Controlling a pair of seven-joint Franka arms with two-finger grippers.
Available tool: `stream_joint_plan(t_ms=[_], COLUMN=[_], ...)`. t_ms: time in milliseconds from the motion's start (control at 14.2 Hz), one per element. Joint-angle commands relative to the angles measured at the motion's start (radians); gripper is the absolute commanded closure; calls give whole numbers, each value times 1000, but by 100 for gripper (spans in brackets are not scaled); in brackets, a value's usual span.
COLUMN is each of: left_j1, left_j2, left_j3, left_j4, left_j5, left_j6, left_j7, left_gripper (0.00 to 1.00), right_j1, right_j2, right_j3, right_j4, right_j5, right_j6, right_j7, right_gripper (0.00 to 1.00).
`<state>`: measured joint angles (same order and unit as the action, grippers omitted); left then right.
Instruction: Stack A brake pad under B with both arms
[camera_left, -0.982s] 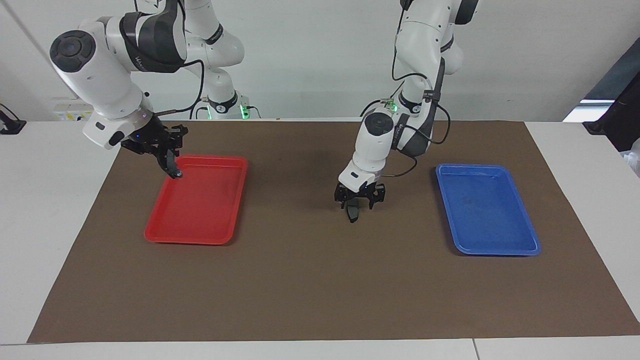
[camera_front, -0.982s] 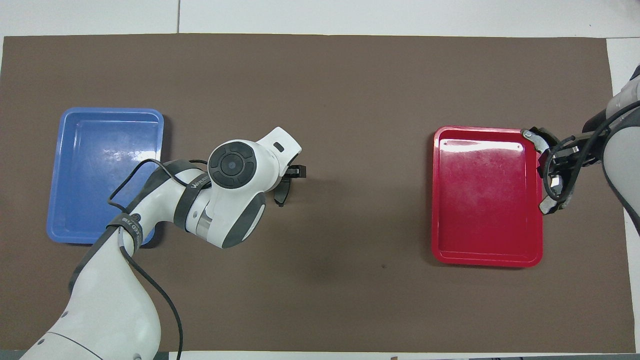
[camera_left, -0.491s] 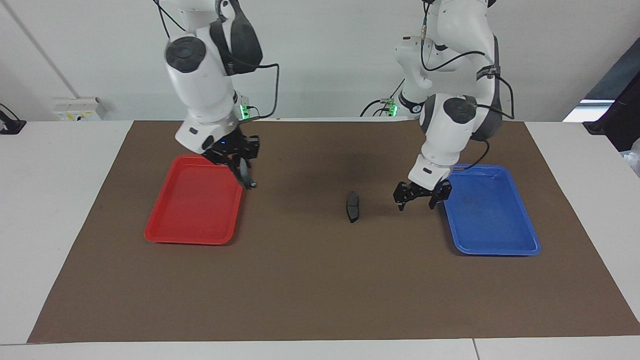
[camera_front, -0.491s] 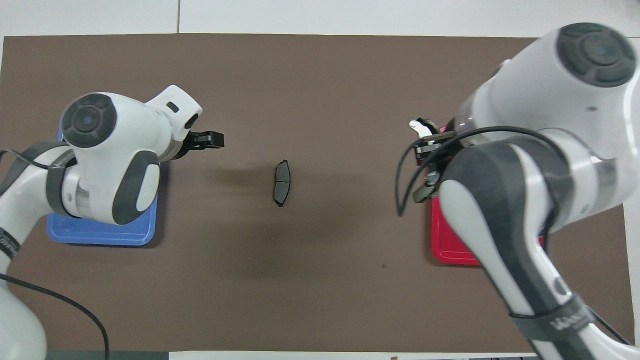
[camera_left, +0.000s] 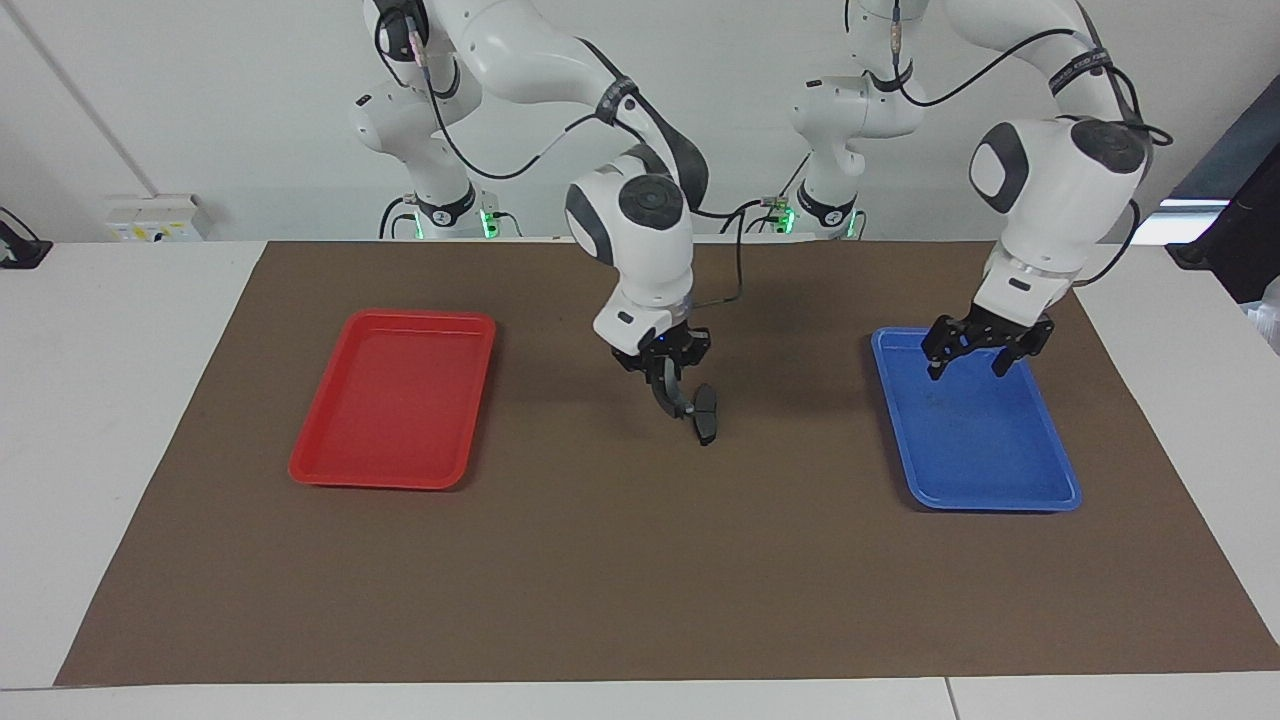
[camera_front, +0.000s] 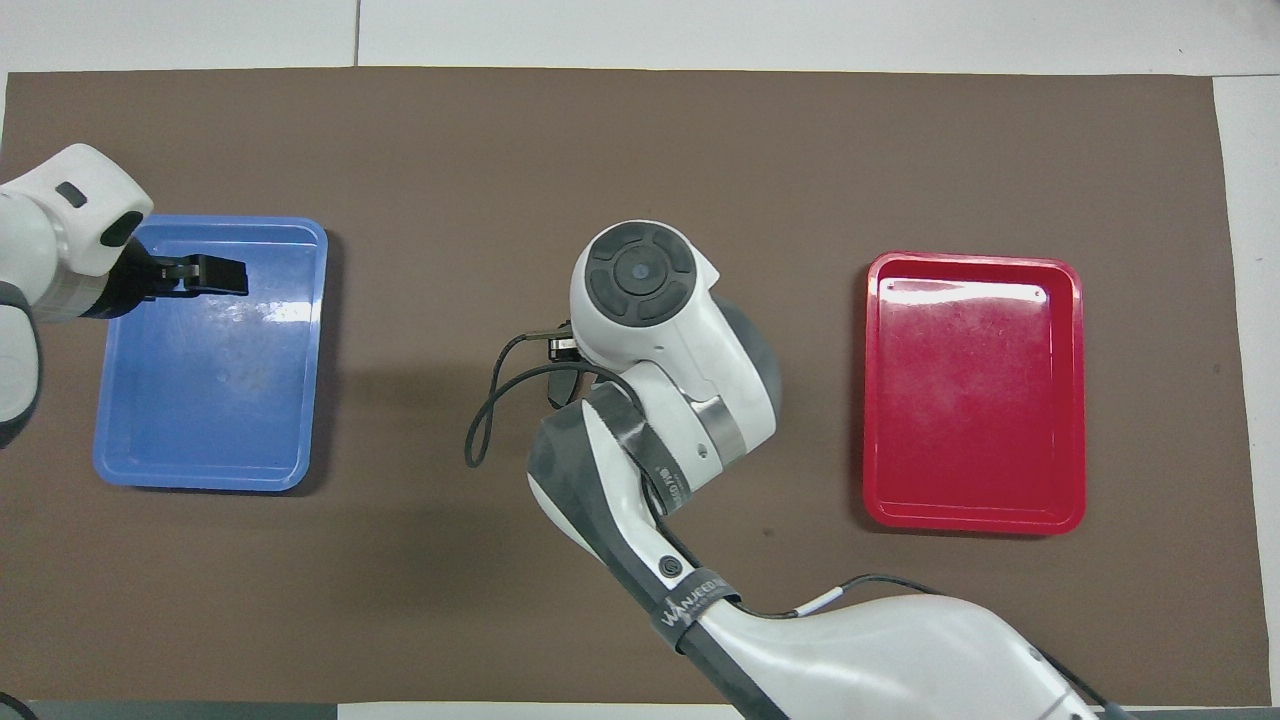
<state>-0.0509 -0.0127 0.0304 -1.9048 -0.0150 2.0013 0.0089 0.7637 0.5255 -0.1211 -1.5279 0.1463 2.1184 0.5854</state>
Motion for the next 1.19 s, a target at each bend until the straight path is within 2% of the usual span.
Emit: stream_joint_plan(t_ms=[0, 281, 702, 1123], left_j1=[60, 89, 86, 97], left_j2=[14, 16, -24, -24], left_j3=[-13, -12, -12, -13], left_j4=[177, 312, 244, 245], left_j5=[4, 0, 0, 0], left_j6=[-201, -361, -388, -394], left_j7=[60, 79, 68, 69], left_gripper=[0, 0, 0, 0], right_j1=[-9, -6, 2, -7], right_j2=[44, 82, 96, 93], right_j3=[14, 20, 34, 34], right_j4=[38, 32, 20, -17], right_j5=[62, 70, 67, 68], right_j6=[49, 101, 103, 120], right_j7=[8, 7, -24, -68], right_gripper=[98, 98, 95, 95])
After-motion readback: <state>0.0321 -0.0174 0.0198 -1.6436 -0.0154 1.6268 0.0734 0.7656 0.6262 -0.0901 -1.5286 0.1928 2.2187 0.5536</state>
